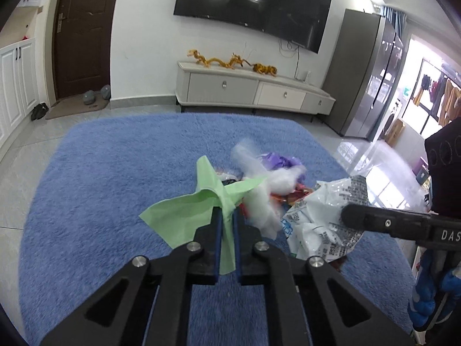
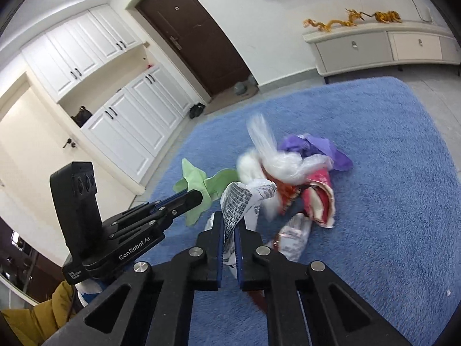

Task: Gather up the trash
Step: 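Grasp the green paper with the left tool while the right tool grasps the white printed wrapper, then carry the green paper and white wrapper over the trash bin and open both tools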

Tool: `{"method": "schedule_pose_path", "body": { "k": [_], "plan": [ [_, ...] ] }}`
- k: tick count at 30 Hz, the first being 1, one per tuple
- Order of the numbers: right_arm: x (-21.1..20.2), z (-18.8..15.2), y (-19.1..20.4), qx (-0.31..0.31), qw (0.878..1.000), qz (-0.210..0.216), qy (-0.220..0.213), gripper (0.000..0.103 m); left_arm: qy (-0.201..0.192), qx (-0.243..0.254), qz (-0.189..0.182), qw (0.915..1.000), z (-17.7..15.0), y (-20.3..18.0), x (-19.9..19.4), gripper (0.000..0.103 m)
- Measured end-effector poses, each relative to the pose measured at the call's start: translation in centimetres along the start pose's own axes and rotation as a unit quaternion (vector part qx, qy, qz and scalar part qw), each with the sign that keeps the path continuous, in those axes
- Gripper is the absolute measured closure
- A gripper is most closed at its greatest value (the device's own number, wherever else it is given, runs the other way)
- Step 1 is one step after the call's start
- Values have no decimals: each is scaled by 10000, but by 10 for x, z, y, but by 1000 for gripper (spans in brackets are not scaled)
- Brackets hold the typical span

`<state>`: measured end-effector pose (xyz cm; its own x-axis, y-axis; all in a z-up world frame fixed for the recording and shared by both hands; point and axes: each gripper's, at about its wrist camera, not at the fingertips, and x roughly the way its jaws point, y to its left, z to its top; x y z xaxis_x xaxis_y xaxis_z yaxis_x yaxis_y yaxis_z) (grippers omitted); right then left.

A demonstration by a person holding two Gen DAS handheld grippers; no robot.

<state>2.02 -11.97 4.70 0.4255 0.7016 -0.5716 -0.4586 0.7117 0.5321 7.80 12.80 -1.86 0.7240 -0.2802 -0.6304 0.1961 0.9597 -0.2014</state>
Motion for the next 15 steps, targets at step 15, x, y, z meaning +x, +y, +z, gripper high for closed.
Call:
{"method": "schedule_pose_path", "body": {
  "k": [15],
  "plan": [
    [-99,2,35,-121,9932,-77,-1157,96,-819,163,-31,9965,13,-33,-92,97]
  ]
}}
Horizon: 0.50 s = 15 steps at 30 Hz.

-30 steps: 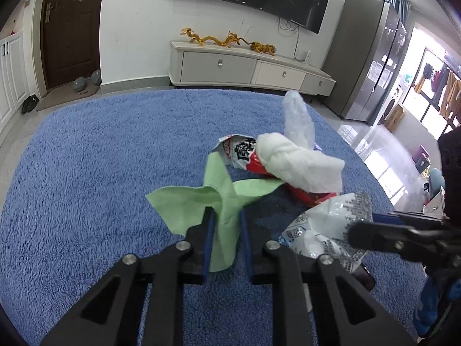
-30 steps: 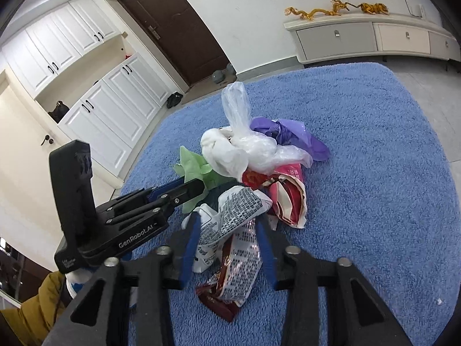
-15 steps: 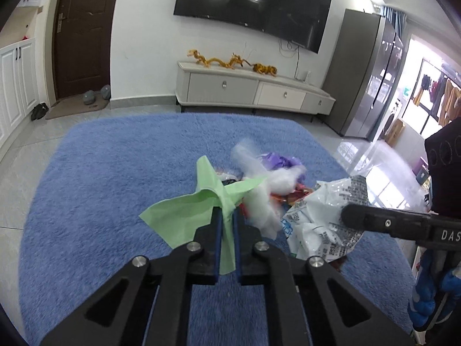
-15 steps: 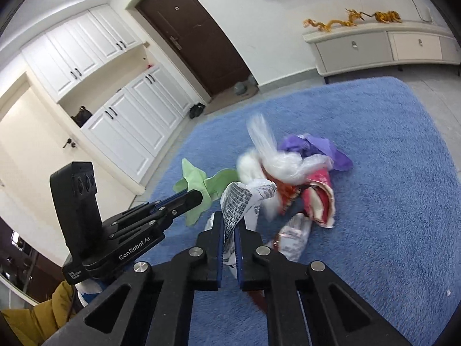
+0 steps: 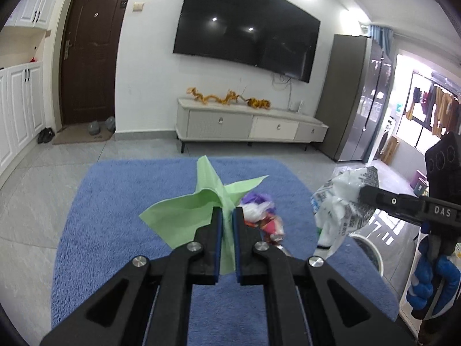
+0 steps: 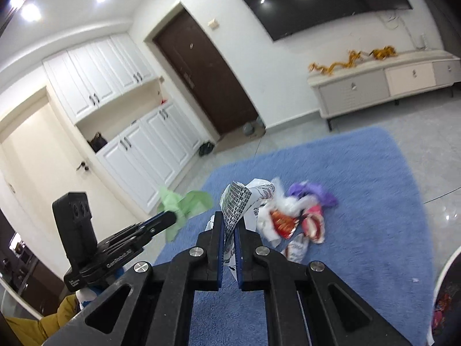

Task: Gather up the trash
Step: 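Carry the green paper and white wrapper over the trash bin and open both tools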

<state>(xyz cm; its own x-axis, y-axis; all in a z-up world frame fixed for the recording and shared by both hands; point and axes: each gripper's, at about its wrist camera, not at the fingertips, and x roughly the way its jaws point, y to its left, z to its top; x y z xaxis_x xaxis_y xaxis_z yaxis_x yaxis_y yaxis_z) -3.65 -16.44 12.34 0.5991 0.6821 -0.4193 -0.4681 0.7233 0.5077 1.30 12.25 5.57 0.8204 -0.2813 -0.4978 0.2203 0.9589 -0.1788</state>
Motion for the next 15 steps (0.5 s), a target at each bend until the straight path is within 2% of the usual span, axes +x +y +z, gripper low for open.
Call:
{"method": "schedule_pose_path", "body": {
  "k": [4,8,12,15],
  "plan": [
    [-43,5,-18,132,9984,-334,-442,96,-101,223,-207,9995,8,-30,-5,97],
    [-86,6,-42,220,9926,-839,-850,96,-81,454,-583,9972,18,-72,6,97],
    [-131,2,-74,354,9799,-1513,-1248,96,69,739,-1020,9920,23,-126,27,97],
    [-160,-7,-101,507,9659,-2102,-1423,96,273,951,-1370,9856,22,-170,52,97]
  ]
}}
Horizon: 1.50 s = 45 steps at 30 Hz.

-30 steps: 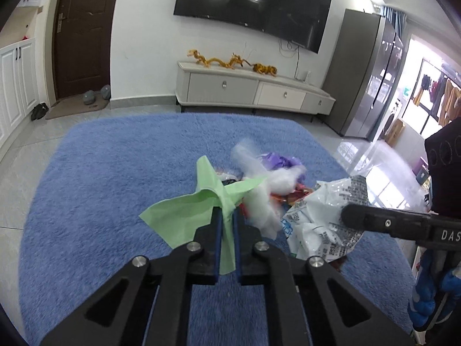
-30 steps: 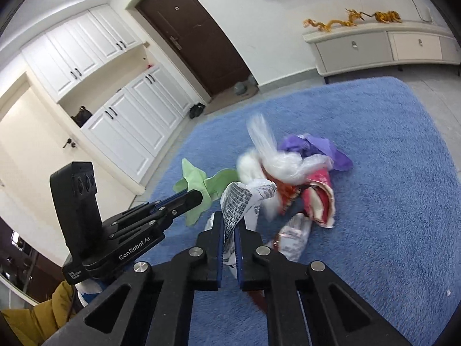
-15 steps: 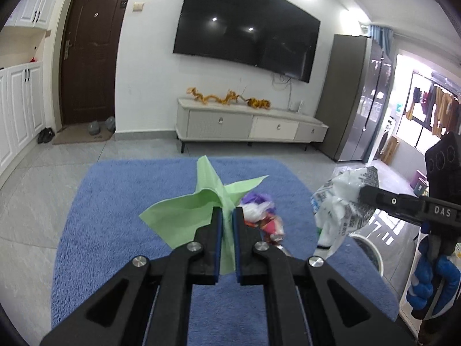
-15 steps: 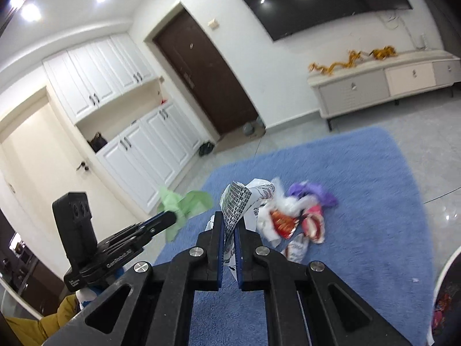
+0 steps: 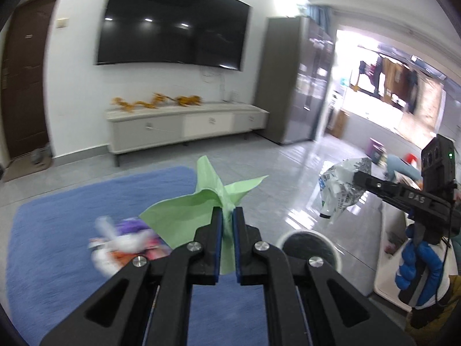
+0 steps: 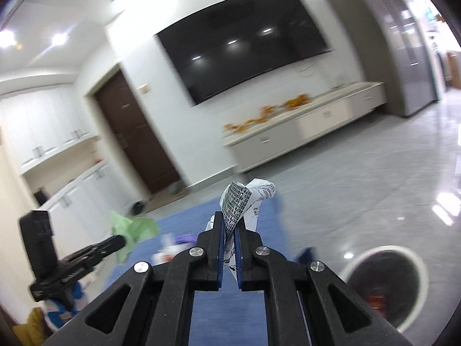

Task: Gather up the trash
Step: 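Carry the green paper and white wrapper over the trash bin and open both tools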

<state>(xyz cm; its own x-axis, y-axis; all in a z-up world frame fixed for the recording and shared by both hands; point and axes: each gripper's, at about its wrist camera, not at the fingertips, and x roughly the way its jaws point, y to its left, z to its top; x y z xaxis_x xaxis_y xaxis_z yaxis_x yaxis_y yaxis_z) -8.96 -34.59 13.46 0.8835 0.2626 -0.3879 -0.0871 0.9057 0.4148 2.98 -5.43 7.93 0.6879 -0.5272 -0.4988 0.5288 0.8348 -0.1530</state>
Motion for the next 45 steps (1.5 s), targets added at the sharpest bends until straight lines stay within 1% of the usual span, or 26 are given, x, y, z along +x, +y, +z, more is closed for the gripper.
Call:
{"method": "schedule_pose_path", "body": {
  "k": [2,5,7,11,15,19,20,22,23,24,27,33,37,40,45],
  "plan": [
    [-6,-3,-26,48,9988,-487,-43,96,145,142,-216,9996,5,-25,24,97],
    [-6,-11,-58,161,9952,-970,0,96,475,275,-630,9965,8,-68,69,96],
    [-3,-19,-81,292,9918,-1246,75,96,666,347,-797,9940,10,-92,95,96],
    [10,-33,-118,526,9856,-1579,286,96,1105,327,-1152,9866,9,-133,149,96],
    [24,-46,-150,774,9804,-1736,514,95,1479,235,-1381,9790,4,-164,197,95],
    [26,-60,-177,933,9748,-1894,726,95,1709,168,-1519,9734,-5,-180,223,94],
    [28,-60,-180,974,9732,-1936,773,95,1786,120,-1572,9712,-6,-183,230,90],
    [28,-64,-189,1079,9698,-2031,813,84,1877,6,-1679,9678,-7,-186,241,75],
    [27,-65,-191,1125,9691,-2041,808,73,1890,-43,-1680,9675,-7,-187,244,57],
    [26,-66,-195,1144,9687,-2052,804,69,1874,-65,-1683,9677,-8,-188,245,52],
    [24,-65,-195,1172,9681,-2069,792,69,1883,-91,-1694,9673,-8,-185,246,52],
    [19,-58,-187,1153,9702,-2016,685,69,1706,-135,-1540,9731,-8,-175,230,52],
    [11,-54,-176,1100,9737,-1905,586,69,1434,-137,-1326,9806,-6,-164,207,52],
    [3,-50,-163,1033,9761,-1850,488,68,1103,-139,-1115,9875,-3,-154,185,52],
    [-10,-42,-138,862,9800,-1769,307,66,786,-216,-849,9930,4,-134,149,52]
  ]
}}
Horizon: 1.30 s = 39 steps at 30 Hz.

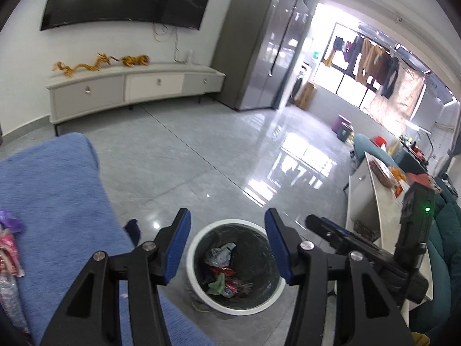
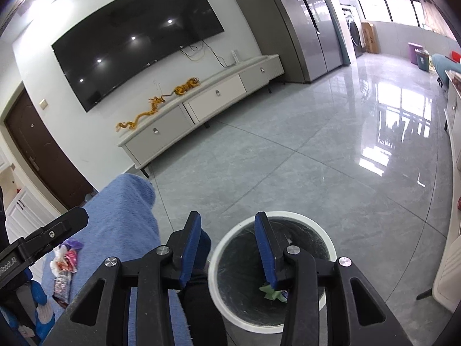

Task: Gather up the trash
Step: 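Carry the green paper and white wrapper over the trash bin and open both tools, then move both open tools back over the trash pile on the rug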

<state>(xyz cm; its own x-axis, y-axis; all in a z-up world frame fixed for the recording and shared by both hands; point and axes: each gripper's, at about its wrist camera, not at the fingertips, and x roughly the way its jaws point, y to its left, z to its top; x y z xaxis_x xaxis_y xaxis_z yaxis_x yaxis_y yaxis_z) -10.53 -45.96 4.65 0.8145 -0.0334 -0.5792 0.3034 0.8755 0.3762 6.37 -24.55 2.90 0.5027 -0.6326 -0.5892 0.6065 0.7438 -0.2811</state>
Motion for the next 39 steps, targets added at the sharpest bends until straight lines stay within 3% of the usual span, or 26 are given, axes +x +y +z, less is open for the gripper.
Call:
{"method": "schedule_pose_path", "body": {
  "k": [10,21,31,39],
  "plan": [
    [-42,15,58,-502,9971,352,-444,65,-488,-123,618,9968,-2,44,-82,52],
    [-46,20,142,-1100,9879,946,-543,65,-907,-693,1500,9821,-21,143,-160,52],
    [17,-2,218,-1675,9771,1309,68,65,-791,-1368,2186,9629,-52,243,-179,52],
    [81,-38,278,-2117,9582,1718,865,65,-310,-1721,2484,9527,-77,301,-162,52]
  ]
}}
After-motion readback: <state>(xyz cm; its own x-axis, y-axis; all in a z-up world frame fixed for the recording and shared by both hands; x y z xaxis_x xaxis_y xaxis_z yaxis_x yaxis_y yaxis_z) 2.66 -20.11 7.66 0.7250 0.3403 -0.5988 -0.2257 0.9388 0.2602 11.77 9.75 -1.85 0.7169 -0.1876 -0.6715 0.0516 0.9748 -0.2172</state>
